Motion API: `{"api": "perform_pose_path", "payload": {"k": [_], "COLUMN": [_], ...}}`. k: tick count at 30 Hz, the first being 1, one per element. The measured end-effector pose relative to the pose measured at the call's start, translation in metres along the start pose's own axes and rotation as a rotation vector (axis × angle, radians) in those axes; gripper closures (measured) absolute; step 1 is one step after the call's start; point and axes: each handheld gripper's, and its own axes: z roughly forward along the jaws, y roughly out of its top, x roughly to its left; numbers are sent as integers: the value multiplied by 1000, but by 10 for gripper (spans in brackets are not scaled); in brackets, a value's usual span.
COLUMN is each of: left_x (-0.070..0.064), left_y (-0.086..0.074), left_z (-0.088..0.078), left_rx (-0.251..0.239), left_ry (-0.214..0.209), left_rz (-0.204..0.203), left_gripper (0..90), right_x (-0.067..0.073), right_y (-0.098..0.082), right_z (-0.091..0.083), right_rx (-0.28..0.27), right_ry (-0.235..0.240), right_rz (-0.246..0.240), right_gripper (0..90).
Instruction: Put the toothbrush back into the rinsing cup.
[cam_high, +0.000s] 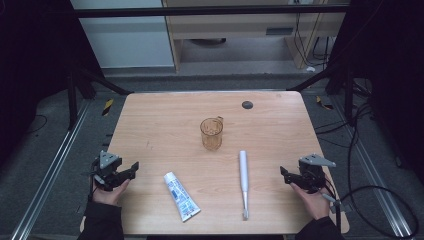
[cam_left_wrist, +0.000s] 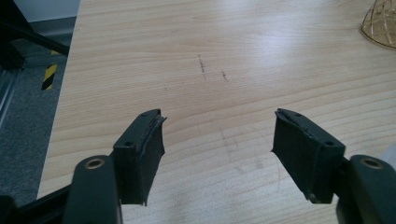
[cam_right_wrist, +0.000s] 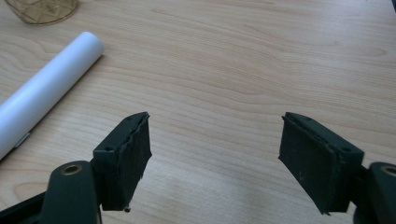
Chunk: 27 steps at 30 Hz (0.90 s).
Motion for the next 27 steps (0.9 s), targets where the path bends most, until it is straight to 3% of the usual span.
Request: {"api": "perform_pose_path", "payload": {"k": [8,14,27], "left_x": [-6,-8,-13], "left_y": [-4,-6,-4], "left_z": [1,8,11], "left_rx": [-14,47,44], "left_ry": [-17,-61,-87], "left_rz": [6,-13,-11], "left_gripper": [367,405,385], "right_x": [14,30,59], "right_y": [2,6,7], "right_z": [-6,-10,-7], "right_rx": [9,8,42], "right_ry": [84,147,230], "right_rz": [-31,-64,-127], "right_gripper": [310,418,638]}}
